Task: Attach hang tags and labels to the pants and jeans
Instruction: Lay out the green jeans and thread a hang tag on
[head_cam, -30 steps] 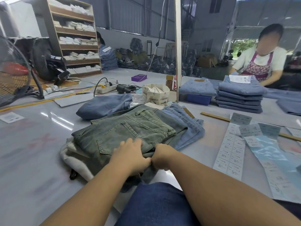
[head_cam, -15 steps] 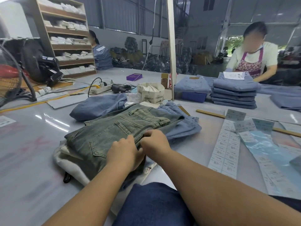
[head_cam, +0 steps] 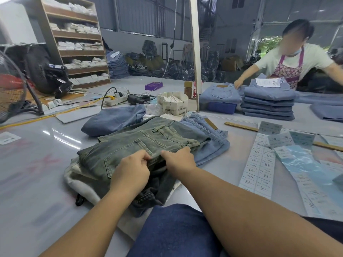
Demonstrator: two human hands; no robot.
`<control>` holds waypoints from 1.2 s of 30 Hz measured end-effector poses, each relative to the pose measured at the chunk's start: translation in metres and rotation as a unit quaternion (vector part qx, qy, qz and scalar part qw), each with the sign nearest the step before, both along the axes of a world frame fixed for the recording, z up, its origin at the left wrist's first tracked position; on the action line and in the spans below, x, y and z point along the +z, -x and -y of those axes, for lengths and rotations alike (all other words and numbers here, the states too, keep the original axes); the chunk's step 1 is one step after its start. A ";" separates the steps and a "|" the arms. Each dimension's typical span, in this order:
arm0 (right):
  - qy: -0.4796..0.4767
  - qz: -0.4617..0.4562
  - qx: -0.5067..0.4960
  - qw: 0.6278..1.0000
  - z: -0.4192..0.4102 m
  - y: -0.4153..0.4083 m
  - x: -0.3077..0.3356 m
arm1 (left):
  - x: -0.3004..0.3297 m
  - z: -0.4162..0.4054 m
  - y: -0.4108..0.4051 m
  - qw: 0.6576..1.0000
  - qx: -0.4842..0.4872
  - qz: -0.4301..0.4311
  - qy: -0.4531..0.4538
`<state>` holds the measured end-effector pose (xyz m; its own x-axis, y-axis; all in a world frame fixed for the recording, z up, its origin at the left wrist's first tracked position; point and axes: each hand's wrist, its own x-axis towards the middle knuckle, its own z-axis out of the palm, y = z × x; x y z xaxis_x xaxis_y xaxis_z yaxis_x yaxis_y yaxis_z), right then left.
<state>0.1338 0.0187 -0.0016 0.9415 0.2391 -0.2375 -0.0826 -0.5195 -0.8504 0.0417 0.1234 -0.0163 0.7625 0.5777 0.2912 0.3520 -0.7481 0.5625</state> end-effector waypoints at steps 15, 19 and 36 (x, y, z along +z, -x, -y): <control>-0.203 0.042 0.070 0.976 -0.003 -0.005 0.004 | 0.002 -0.013 -0.006 0.968 -0.051 -0.073 0.236; -0.180 0.024 0.067 0.981 -0.003 -0.001 0.005 | 0.000 -0.013 -0.007 0.978 -0.039 -0.037 0.201; -0.137 -0.051 -0.114 0.983 0.015 0.000 0.033 | 0.058 0.036 0.027 0.967 -0.220 -0.111 -0.065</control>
<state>0.1341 0.0038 0.0317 0.9530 0.0922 -0.2888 -0.2619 -0.2293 -0.9375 0.0146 0.0878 0.0416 0.9782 0.1535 0.1397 0.0858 -0.9120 0.4010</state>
